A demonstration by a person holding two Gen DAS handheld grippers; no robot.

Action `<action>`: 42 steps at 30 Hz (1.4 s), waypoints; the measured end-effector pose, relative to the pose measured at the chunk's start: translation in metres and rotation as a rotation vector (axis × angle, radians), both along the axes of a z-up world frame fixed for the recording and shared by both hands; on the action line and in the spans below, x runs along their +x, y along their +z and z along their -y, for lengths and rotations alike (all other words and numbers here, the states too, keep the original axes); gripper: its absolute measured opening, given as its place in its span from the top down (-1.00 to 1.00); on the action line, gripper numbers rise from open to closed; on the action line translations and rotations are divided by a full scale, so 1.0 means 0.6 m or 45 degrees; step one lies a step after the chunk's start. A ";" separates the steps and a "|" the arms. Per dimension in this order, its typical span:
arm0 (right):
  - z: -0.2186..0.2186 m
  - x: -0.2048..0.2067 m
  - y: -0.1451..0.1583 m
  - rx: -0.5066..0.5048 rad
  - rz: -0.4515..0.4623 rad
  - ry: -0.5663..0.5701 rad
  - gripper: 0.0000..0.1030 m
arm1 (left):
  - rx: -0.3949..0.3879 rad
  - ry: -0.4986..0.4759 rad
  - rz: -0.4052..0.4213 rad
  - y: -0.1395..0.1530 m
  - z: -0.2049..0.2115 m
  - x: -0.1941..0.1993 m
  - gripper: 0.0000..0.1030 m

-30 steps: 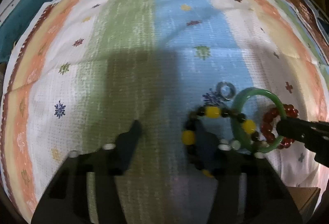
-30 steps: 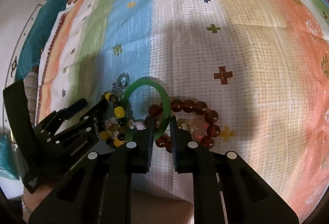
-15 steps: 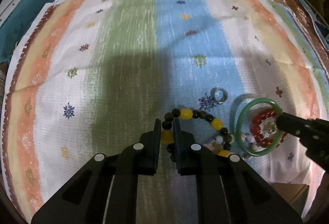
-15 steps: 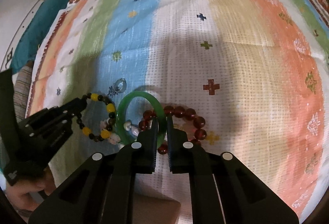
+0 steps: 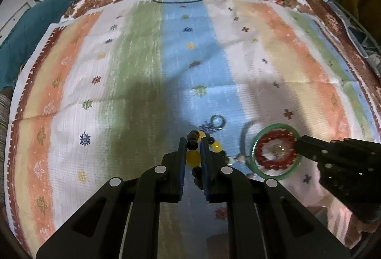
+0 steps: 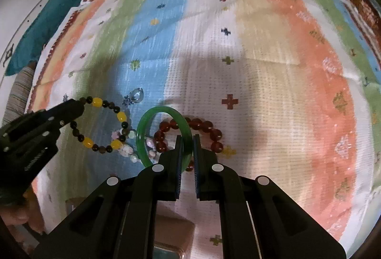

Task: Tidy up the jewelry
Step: 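Lift both held bracelets and carry them over the silver tin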

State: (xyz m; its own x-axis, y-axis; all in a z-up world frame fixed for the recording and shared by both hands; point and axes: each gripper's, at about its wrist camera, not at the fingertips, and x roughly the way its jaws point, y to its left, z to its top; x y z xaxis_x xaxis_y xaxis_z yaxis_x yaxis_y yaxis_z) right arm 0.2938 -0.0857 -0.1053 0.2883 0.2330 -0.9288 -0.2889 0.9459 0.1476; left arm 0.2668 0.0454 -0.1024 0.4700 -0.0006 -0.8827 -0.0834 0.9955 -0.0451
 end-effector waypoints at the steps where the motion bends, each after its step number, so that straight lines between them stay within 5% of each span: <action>1: 0.000 -0.002 0.003 -0.007 0.011 0.002 0.82 | -0.004 -0.004 0.008 0.006 0.003 -0.002 0.78; 22: 0.001 -0.068 0.102 -0.017 0.256 0.052 0.82 | -0.050 -0.034 0.194 0.117 0.045 -0.071 0.78; 42: 0.023 -0.129 0.143 0.024 0.313 0.053 0.82 | -0.049 -0.036 0.287 0.166 0.064 -0.155 0.78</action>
